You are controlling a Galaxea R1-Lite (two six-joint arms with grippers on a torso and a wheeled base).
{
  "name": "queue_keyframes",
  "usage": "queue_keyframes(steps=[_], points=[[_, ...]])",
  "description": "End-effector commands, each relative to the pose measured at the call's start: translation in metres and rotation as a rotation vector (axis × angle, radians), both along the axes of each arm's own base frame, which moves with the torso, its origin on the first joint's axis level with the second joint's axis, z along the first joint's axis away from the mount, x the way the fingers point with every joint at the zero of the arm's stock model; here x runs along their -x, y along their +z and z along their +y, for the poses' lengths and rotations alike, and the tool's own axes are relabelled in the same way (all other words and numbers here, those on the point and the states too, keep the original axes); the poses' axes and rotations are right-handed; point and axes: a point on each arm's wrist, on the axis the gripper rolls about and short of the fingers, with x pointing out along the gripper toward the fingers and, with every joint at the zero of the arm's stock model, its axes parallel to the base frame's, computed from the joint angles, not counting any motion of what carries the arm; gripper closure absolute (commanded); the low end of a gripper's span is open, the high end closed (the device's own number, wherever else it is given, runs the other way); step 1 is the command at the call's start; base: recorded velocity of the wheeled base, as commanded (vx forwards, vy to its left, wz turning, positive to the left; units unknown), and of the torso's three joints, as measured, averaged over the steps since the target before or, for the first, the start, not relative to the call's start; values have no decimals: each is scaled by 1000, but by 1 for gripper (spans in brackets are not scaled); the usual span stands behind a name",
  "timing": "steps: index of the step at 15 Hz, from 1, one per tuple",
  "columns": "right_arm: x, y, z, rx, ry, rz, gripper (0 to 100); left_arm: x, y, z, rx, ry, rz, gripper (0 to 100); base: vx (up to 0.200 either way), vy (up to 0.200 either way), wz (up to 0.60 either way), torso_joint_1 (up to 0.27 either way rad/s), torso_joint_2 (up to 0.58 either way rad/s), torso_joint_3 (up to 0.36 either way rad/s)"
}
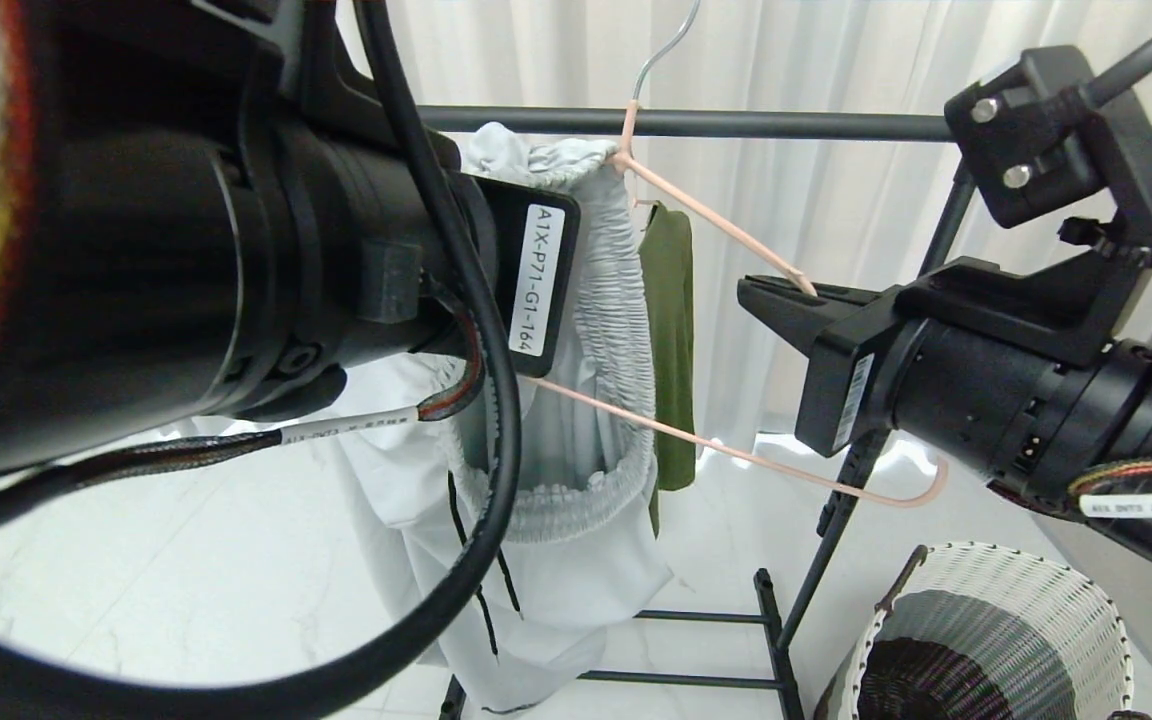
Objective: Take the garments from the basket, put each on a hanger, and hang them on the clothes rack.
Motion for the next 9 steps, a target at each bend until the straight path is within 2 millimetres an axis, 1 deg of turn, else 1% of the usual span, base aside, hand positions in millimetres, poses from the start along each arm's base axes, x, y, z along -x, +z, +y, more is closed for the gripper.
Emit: queue_keyframes(steps=[1, 5, 7, 9], points=[[2, 2, -2, -5, 3, -6, 100, 0, 0, -1, 0, -1, 0, 0, 0, 0, 0, 0, 0, 0], [5, 6, -7, -14, 3, -20, 100, 1, 1, 1, 13, 3, -2, 0, 0, 0, 0, 0, 0, 0], [4, 8, -12, -19, -13, -23, 100, 8, 4, 2, 23, -22, -6, 0, 0, 0, 0, 0, 0, 0], [-3, 6, -17, -12, -42, -22, 100, 18, 3, 9, 15, -48, -4, 0, 0, 0, 0, 0, 0, 0]])
